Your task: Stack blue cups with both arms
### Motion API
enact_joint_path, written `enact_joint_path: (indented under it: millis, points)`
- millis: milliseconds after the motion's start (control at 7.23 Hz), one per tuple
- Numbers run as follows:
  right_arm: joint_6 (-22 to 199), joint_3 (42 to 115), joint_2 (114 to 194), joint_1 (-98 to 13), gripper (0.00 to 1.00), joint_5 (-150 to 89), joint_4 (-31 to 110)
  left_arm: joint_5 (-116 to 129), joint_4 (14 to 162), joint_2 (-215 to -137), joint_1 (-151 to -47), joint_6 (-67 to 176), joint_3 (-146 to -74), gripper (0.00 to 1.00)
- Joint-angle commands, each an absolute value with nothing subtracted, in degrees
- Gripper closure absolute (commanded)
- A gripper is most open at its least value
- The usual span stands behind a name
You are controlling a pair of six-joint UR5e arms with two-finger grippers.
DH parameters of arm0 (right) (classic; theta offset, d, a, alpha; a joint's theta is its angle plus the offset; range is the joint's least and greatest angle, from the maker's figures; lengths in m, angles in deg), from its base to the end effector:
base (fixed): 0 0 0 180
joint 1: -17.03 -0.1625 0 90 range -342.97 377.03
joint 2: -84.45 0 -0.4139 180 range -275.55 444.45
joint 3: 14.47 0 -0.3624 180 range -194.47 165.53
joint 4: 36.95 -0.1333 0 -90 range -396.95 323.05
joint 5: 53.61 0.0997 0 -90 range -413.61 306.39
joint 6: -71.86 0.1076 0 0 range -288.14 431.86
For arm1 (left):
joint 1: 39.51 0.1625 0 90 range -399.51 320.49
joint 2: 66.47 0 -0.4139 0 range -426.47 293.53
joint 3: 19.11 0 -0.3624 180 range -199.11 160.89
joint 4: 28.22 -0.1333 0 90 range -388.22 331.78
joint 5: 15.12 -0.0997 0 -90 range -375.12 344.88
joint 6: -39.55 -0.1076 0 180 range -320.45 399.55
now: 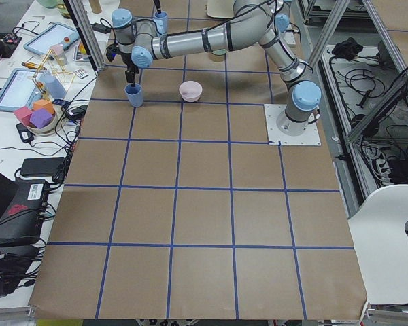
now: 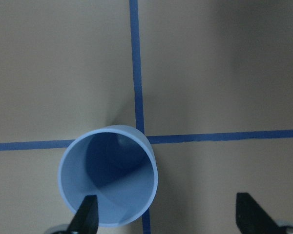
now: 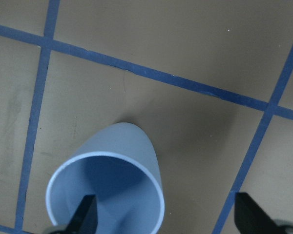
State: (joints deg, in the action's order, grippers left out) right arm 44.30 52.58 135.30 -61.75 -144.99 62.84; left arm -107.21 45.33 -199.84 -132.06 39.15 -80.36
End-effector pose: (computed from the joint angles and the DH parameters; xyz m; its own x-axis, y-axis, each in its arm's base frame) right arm -0.0073 -0.7085 0.2643 -0.9593 -0.2809 -0.0304 -0.2825 0.9529 0.1100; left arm -0.1621 -0.7315 0.2676 -0.9981 0.0503 -0.0367 0.0514 0.9982 -0.0317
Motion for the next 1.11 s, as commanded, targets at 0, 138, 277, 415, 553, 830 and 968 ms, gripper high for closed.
enact_joint_path:
  millis: [0,138,277,415,553,830,968]
  points:
    - [45.0,52.7,133.7,-61.6,0.12,-145.0,62.7,-107.4,45.2,-200.9,-132.1,38.8,-80.5,0.9]
    - [45.0,52.8,133.5,-61.6,0.31,-144.8,62.5,-107.4,44.8,-200.8,-132.1,38.9,-80.6,1.0]
    - [45.0,52.8,133.5,-61.6,0.69,-144.8,62.1,-107.4,44.8,-200.8,-132.1,38.9,-80.7,1.0]
    - [44.9,53.1,133.5,-61.6,1.0,-144.8,61.9,-107.3,44.8,-200.4,-132.1,38.8,-80.5,1.0]
    - [44.8,53.1,133.8,-61.6,1.0,-144.8,61.5,-107.4,45.5,-199.2,-132.6,38.9,-80.5,1.0]
    - [46.1,52.3,136.4,-62.8,1.0,-143.7,59.1,-106.9,45.8,-197.8,-136.8,43.6,-80.4,1.0]
    - [49.3,52.3,138.0,-64.3,1.0,-138.5,54.8,-106.7,44.6,-198.0,-140.5,53.2,-80.3,1.0]
